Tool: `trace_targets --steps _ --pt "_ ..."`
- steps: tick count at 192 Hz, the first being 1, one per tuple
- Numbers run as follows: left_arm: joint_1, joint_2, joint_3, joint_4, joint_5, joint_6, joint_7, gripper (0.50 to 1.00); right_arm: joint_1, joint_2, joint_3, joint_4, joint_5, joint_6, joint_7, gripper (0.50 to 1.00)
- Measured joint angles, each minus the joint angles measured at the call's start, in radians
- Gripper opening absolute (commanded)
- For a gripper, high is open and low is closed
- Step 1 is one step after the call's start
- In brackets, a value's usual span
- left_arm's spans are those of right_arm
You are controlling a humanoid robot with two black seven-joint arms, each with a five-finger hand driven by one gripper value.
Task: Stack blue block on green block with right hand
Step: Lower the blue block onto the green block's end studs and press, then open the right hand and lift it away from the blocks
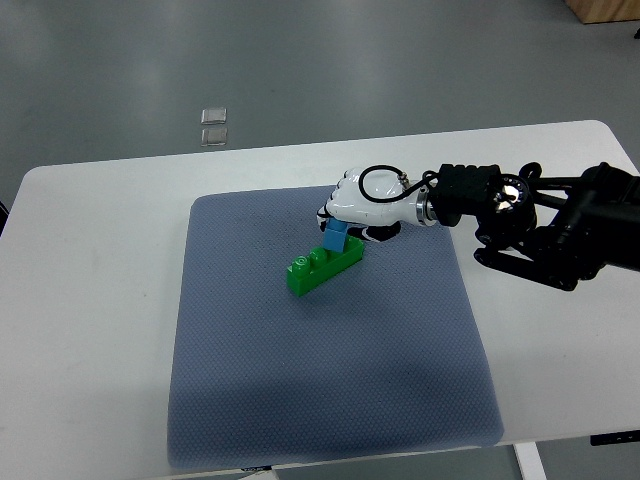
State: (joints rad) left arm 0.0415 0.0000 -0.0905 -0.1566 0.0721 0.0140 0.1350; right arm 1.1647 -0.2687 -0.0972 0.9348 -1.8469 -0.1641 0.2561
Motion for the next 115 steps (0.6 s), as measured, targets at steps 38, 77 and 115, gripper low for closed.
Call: trace_targets --steps 38,77,115 --pt "0.0 0.0 0.0 0.0 0.0 0.0 0.0 1.0 0.004 -0.001 -0.001 0.001 -0.006 -0.001 0.0 0.507" --pt "0.0 0.0 0.0 0.0 0.0 0.0 0.0 1.0 0.003 0.0 -0.007 0.001 -0.009 -0.012 0.0 0.521" --pt "0.0 0.0 0.0 0.0 0.0 0.0 0.0 1.0 0.005 0.0 -0.019 0.001 -0.008 -0.025 0.0 0.792"
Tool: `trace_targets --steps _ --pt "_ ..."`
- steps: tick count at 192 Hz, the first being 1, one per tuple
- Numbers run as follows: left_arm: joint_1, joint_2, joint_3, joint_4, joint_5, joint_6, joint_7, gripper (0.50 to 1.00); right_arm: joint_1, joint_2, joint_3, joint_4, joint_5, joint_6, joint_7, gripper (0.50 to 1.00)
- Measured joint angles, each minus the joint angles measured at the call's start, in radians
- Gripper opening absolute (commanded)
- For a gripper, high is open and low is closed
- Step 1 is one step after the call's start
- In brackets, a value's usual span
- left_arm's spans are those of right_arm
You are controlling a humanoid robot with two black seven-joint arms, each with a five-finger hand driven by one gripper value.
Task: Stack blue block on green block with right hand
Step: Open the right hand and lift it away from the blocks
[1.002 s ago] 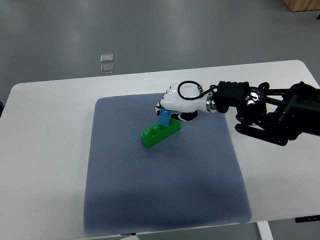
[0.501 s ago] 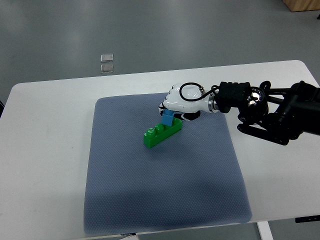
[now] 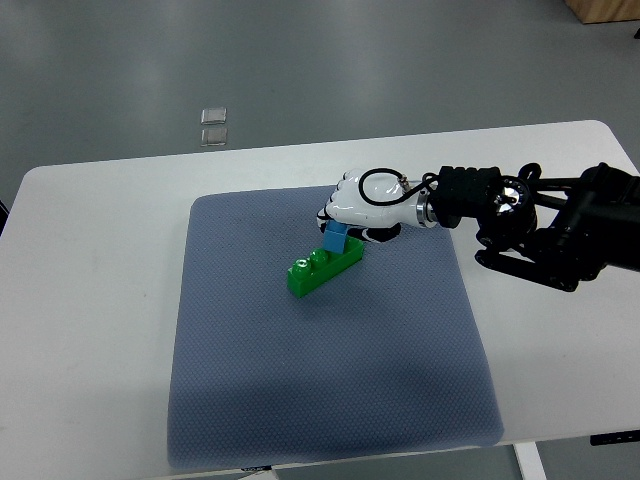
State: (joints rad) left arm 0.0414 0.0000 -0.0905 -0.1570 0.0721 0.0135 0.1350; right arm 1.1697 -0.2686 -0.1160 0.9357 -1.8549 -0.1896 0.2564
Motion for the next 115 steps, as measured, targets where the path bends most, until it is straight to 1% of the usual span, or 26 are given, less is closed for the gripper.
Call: trace_targets --steps 3,4,5,6,7,8,9,10,12,13,17,26,27,115 --pt "0.0 0.0 0.0 0.0 0.0 0.0 0.0 1.0 0.001 0.0 0.0 0.0 0.001 0.0 0.0 0.807" --pt "0.0 0.0 0.0 0.0 0.0 0.0 0.0 1.0 0.001 0.0 0.0 0.0 0.002 0.0 0.0 0.821" --pt "0.0 0.0 0.0 0.0 0.0 0.0 0.0 1.0 0.001 0.0 0.0 0.0 0.002 0.0 0.0 0.821" --pt "0.0 0.0 0.0 0.0 0.0 0.0 0.0 1.0 0.001 -0.001 0.0 0.0 0.002 0.0 0.0 0.837" --pt "0.0 0.0 0.0 0.0 0.0 0.0 0.0 1.0 0.001 -0.001 0.0 0.0 0.003 0.0 0.0 0.838" --pt "0.0 0.0 0.0 0.0 0.0 0.0 0.0 1.0 0.002 -0.001 0.0 0.0 0.003 0.0 0.0 0.852" --pt "0.0 0.0 0.0 0.0 0.0 0.0 0.0 1.0 0.002 -0.001 0.0 0.0 0.004 0.0 0.0 0.852" --pt "0.0 0.0 0.0 0.0 0.0 0.0 0.0 1.0 0.002 -0.001 0.0 0.0 0.005 0.0 0.0 0.87" --pt "0.0 0.0 0.0 0.0 0.0 0.0 0.0 1.0 0.002 -0.002 0.0 0.0 0.005 0.0 0.0 0.87" --pt "0.0 0.0 0.0 0.0 0.0 0.0 0.0 1.0 0.002 -0.002 0.0 0.0 0.006 0.0 0.0 0.883" --pt "0.0 0.0 0.0 0.0 0.0 0.0 0.0 1.0 0.003 -0.003 0.001 0.0 0.009 0.0 0.0 0.897" --pt "0.0 0.0 0.0 0.0 0.0 0.0 0.0 1.0 0.005 -0.006 0.004 0.0 0.013 0.0 0.0 0.897" --pt "0.0 0.0 0.0 0.0 0.0 0.0 0.0 1.0 0.005 -0.007 0.005 0.0 0.014 0.0 0.0 0.921" --pt "0.0 0.0 0.0 0.0 0.0 0.0 0.0 1.0 0.05 -0.039 0.014 0.01 0.085 0.011 0.001 0.924"
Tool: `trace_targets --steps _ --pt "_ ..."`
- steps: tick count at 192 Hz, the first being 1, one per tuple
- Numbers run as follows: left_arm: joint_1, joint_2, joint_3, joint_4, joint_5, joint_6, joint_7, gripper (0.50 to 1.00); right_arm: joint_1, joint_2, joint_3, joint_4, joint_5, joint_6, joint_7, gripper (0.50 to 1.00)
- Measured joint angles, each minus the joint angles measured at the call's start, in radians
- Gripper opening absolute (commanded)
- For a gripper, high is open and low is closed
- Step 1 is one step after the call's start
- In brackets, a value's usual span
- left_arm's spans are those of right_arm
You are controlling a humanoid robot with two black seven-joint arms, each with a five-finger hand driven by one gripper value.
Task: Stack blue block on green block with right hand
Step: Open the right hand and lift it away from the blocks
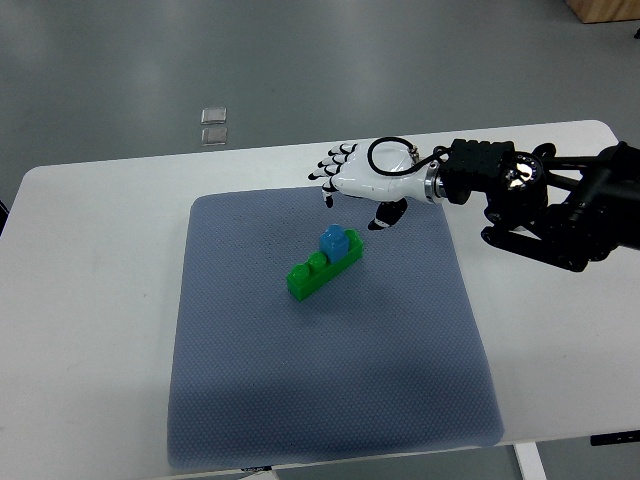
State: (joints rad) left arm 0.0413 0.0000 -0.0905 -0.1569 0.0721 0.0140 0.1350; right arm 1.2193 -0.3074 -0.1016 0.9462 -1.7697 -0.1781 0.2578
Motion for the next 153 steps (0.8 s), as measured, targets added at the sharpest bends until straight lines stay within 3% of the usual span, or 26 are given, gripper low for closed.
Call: trace_targets --steps 54,108,128,153 --pt "0.0 0.0 0.0 0.0 0.0 0.0 0.0 1.0 0.002 -0.01 0.004 -0.001 0.028 0.004 0.0 0.924" --pt "0.0 0.0 0.0 0.0 0.0 0.0 0.0 1.0 0.001 -0.025 0.007 0.0 0.285 0.016 0.0 0.924" --pt "0.0 0.0 0.0 0.0 0.0 0.0 0.0 1.0 -0.006 -0.039 0.053 0.0 0.41 0.071 -0.001 0.923" --pt "0.0 0.0 0.0 0.0 0.0 0.0 0.0 1.0 -0.039 -0.046 0.172 -0.006 0.597 0.201 -0.009 0.921"
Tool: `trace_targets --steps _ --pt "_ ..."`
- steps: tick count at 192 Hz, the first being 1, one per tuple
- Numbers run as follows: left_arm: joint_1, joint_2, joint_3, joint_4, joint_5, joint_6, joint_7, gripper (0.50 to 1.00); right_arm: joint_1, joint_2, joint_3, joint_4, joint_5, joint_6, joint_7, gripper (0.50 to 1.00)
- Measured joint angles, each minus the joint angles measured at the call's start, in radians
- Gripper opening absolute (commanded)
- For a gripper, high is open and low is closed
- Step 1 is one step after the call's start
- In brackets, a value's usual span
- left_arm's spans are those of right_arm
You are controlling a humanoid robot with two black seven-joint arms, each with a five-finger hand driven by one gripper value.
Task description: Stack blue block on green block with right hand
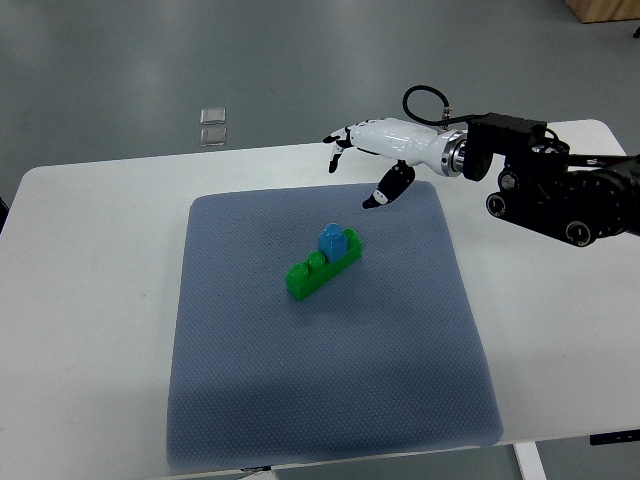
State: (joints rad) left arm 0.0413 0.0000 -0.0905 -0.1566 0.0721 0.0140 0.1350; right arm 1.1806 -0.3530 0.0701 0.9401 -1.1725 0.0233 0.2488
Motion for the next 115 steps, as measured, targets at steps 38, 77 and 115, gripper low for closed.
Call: trace_targets --steps 38,77,115 --pt "0.0 0.0 0.0 0.0 0.0 0.0 0.0 1.0 -0.071 -0.009 0.117 -0.019 0.252 0.111 -0.005 0.921" --pt "0.0 0.0 0.0 0.0 0.0 0.0 0.0 1.0 -0.142 0.0 0.128 -0.055 0.505 0.137 -0.005 0.921" --pt "0.0 0.0 0.0 0.0 0.0 0.0 0.0 1.0 -0.163 -0.004 0.13 -0.113 0.803 0.217 -0.003 0.919"
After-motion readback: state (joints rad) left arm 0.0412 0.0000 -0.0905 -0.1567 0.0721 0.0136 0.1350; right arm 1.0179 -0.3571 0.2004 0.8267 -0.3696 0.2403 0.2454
